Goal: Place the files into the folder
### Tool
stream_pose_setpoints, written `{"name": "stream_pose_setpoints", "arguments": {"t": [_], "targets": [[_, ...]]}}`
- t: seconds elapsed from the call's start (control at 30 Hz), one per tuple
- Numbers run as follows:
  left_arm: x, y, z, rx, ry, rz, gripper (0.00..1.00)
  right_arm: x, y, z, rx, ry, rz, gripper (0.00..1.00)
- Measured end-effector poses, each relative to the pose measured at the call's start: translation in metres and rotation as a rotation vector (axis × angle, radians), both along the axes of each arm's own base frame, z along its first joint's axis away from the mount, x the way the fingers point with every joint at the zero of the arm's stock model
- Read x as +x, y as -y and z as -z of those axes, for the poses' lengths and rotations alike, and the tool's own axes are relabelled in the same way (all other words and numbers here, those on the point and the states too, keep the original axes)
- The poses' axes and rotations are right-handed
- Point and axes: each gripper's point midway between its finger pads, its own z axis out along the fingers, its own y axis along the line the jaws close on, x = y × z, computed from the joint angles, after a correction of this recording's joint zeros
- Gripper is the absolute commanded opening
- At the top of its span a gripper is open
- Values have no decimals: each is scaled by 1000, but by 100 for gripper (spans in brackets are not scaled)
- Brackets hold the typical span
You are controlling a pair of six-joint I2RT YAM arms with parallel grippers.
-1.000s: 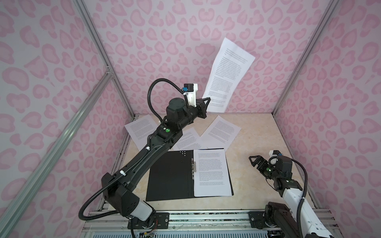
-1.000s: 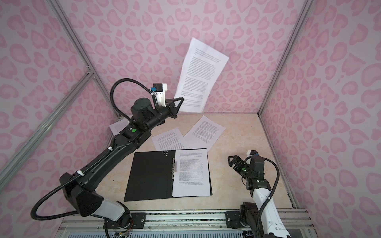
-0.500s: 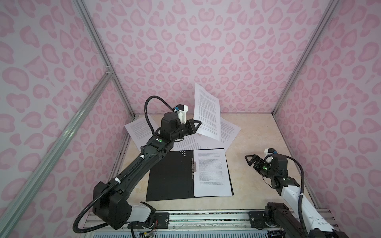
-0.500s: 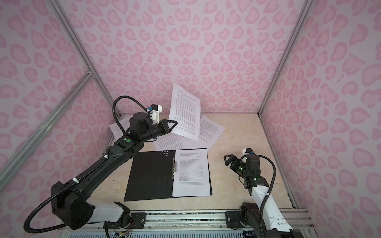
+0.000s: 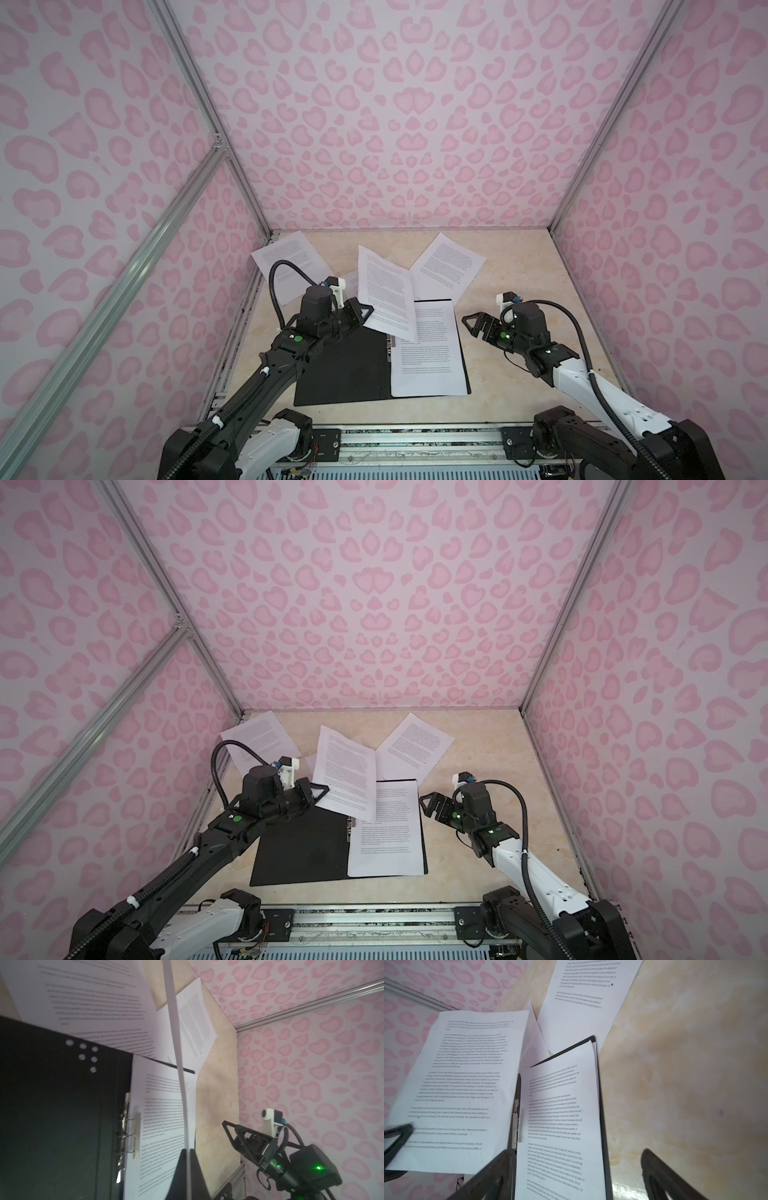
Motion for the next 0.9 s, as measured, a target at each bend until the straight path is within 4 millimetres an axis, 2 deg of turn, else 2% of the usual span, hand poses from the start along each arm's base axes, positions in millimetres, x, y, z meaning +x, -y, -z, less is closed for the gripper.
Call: {"name": "stream_pose_setpoints", "arguments": {"t": [0.13, 0.27, 0.67, 0.8, 0.9], "targets": [[-24, -18, 39, 24, -66, -26, 3, -5, -35, 2, -7, 2, -86, 97], [-46, -24, 65, 42, -127, -22, 3, -7, -65, 13, -26, -21, -145, 96], [-74, -46, 109, 128, -206, -72, 3, -3, -144, 32, -1, -74, -300, 95], [-76, -51, 115, 147, -214, -87, 3, -7, -163, 43, 13, -103, -332, 94], [-77, -53, 118, 158, -218, -91, 3, -9, -177, 43, 23, -104, -358, 89]]}}
